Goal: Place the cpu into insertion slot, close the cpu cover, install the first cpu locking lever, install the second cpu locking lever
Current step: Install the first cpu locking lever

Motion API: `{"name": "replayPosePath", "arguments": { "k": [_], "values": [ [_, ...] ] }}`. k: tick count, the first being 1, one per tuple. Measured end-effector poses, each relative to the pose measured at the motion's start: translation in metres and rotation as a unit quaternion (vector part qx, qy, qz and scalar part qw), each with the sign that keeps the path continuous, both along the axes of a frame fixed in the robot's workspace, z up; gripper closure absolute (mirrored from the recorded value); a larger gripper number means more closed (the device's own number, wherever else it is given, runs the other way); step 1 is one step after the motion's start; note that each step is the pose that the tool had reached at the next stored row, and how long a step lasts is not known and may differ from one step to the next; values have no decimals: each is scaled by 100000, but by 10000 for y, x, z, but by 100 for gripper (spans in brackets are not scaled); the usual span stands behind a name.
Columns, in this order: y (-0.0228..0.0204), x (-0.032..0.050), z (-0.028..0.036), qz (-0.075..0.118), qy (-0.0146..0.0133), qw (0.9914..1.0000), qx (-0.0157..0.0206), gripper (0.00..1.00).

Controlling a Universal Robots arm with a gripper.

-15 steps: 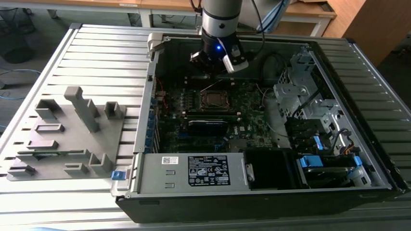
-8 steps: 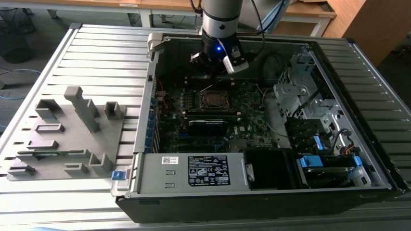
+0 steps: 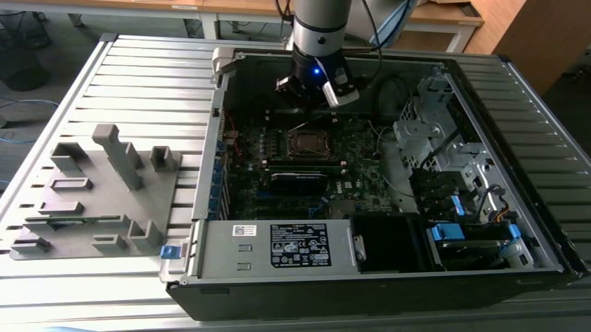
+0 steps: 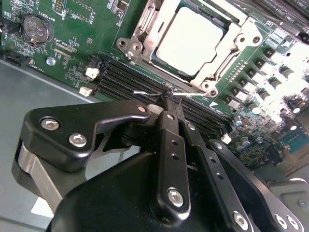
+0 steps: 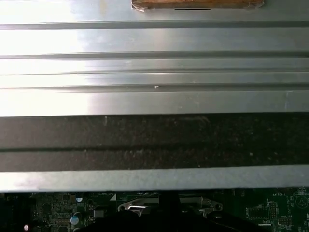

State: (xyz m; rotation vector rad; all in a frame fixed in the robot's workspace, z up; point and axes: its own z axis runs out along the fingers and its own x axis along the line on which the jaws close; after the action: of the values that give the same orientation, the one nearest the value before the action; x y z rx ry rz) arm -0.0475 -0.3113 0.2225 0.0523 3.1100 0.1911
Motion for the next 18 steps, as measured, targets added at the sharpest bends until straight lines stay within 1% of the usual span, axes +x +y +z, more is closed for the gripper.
{"name": "replayPosePath", "arguments": {
  "k": [5,9,11,14,18],
  "values": [
    [2,15,-32,1,1,100000,-13,89],
    [2,37,-44,-79,9,100000,-26,89],
    [2,44,-48,-581,2,99998,-20,89],
    [2,51,-53,-1818,1,99983,-15,89],
    [2,55,-64,-3603,-1,99935,-11,89]
  ]
}}
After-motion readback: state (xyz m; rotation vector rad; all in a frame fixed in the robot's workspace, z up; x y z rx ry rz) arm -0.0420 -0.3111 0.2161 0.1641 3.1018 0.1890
